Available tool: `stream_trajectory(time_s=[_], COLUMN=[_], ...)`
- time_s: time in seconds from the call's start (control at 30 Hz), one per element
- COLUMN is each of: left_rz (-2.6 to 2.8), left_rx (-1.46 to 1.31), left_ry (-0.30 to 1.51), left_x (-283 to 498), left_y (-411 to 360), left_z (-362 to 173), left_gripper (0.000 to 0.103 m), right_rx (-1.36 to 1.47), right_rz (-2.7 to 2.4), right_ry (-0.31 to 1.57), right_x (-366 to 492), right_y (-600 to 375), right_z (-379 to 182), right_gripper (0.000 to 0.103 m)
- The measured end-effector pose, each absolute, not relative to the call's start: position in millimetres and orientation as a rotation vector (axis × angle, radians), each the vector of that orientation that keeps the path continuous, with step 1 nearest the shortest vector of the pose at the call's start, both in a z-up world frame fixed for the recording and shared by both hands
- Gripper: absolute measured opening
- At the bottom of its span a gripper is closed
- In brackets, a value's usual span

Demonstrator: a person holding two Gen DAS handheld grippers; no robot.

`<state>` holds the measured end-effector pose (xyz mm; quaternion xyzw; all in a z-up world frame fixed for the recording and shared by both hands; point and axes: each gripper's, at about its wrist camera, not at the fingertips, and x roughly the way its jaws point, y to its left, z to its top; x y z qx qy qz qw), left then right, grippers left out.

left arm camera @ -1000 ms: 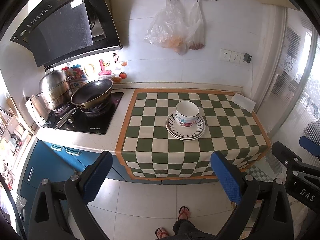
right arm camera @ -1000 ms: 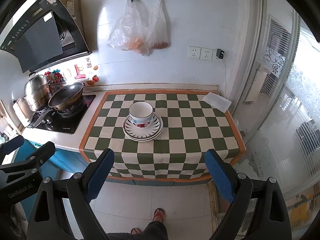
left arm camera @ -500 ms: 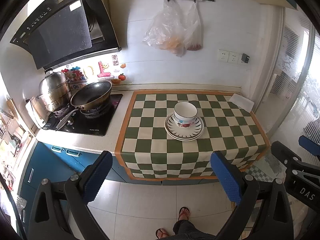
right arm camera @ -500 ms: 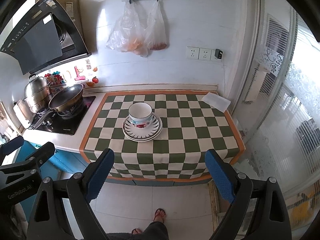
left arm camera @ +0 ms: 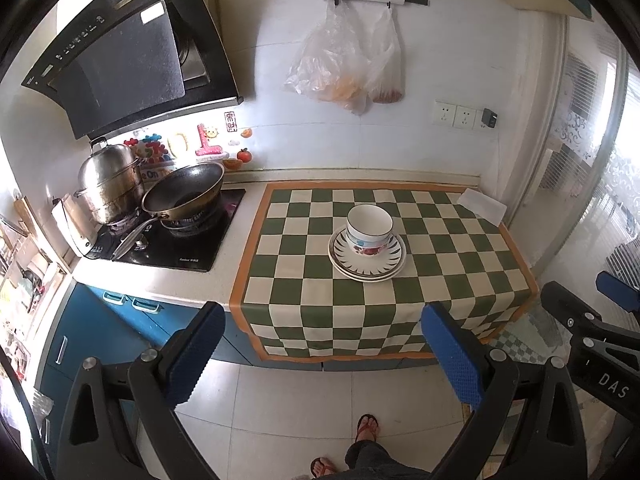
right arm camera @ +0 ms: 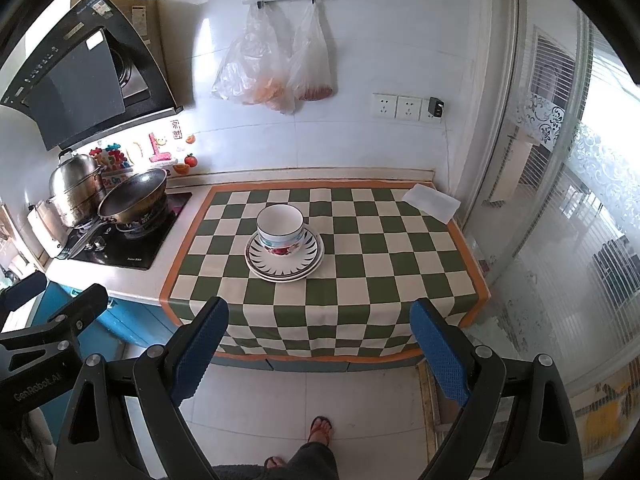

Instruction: Organize plates and bowls

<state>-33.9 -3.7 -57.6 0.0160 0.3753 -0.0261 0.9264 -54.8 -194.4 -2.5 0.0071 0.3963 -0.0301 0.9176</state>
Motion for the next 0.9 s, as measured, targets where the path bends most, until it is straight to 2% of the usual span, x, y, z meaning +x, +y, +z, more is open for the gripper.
stream_trajectory(time_s=[0.9], left_rz=[-0.059], left_rx=[0.033], left_ry=[0.759], left_x=[-42], left_y=[-10], left_z=[-55], left_gripper=[0.101], right_rx=[0.022], right_rz=[-0.083], right_ry=[0.797], right_x=[-68], right_y=[-191], right_z=[9], right_gripper=[0.094])
